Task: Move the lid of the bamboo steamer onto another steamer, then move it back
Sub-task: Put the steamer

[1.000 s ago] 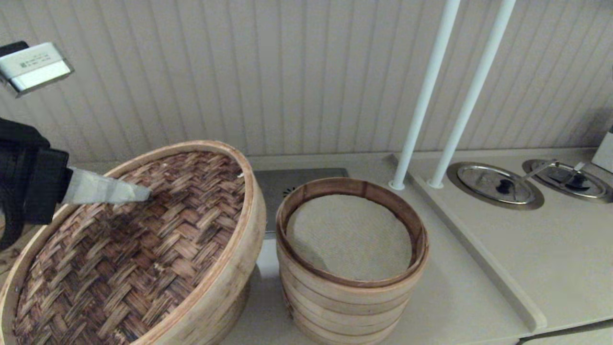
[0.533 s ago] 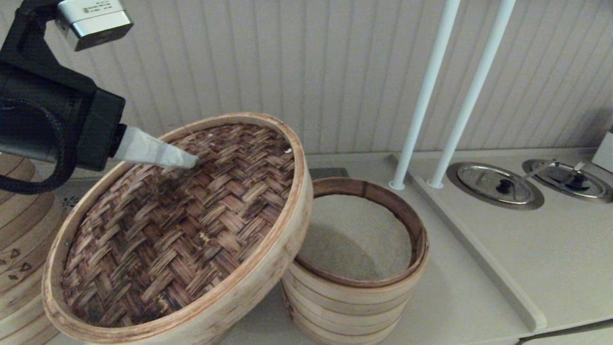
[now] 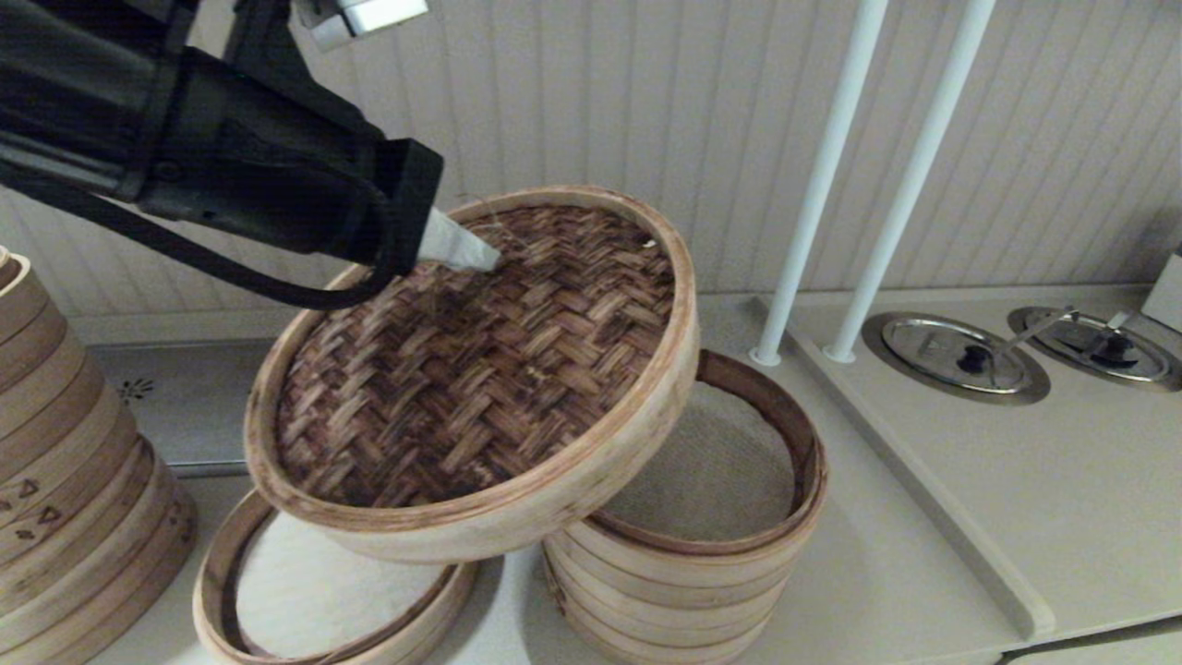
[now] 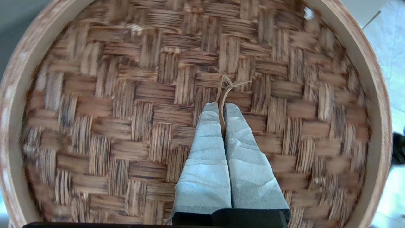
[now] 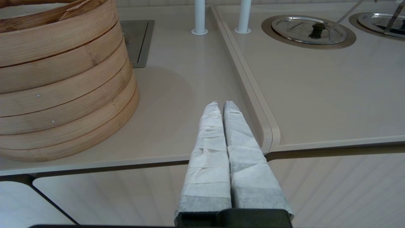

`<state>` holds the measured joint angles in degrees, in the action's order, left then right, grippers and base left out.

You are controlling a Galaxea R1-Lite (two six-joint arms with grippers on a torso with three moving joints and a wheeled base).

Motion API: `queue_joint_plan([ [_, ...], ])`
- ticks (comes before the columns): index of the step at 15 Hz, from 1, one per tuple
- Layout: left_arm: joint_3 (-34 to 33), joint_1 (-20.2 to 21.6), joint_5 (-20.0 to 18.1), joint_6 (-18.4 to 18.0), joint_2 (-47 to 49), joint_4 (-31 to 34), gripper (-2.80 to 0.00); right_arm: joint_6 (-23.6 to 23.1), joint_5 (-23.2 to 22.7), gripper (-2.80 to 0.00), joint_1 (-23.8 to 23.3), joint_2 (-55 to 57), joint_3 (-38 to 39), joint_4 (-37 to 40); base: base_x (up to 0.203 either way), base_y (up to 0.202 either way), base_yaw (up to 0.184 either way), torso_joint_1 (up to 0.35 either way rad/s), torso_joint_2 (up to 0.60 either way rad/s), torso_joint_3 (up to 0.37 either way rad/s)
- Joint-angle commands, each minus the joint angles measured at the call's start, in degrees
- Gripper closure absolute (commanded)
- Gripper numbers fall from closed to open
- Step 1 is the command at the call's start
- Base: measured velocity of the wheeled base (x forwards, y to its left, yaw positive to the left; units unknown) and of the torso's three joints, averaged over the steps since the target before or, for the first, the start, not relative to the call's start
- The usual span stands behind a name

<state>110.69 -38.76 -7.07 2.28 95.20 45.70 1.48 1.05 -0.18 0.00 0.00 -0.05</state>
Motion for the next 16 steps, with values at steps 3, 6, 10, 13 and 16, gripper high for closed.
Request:
queue_joint_plan([
  [3, 0.2, -5.1, 2.0, -0.9, 6.1, -8.4, 0.0, 0.0, 0.0, 0.0, 0.0, 0.0, 0.1, 0.0, 0.0, 0.0, 0.0, 0.0, 0.0, 0.0],
  [6, 0.2, -7.9, 2.2, -3.7, 7.8, -11.3, 0.0, 0.0, 0.0, 0.0, 0.0, 0.0, 0.1, 0.0, 0.0, 0.0, 0.0, 0.0, 0.0, 0.0],
  [10, 0.2, -11.2, 2.3, -4.0, 10.0, -12.4, 0.0, 0.0, 0.0, 0.0, 0.0, 0.0, 0.1, 0.0, 0.0, 0.0, 0.0, 0.0, 0.0, 0.0],
  [13, 0.2, -11.9, 2.3, -4.0, 12.3, -12.5, 0.0, 0.0, 0.0, 0.0, 0.0, 0.0, 0.1, 0.0, 0.0, 0.0, 0.0, 0.0, 0.0, 0.0],
  [16, 0.3, -12.2, 2.5, -4.2, 15.0, -13.6, 0.0, 0.0, 0.0, 0.0, 0.0, 0.0, 0.2, 0.0, 0.0, 0.0, 0.0, 0.0, 0.0, 0.0],
])
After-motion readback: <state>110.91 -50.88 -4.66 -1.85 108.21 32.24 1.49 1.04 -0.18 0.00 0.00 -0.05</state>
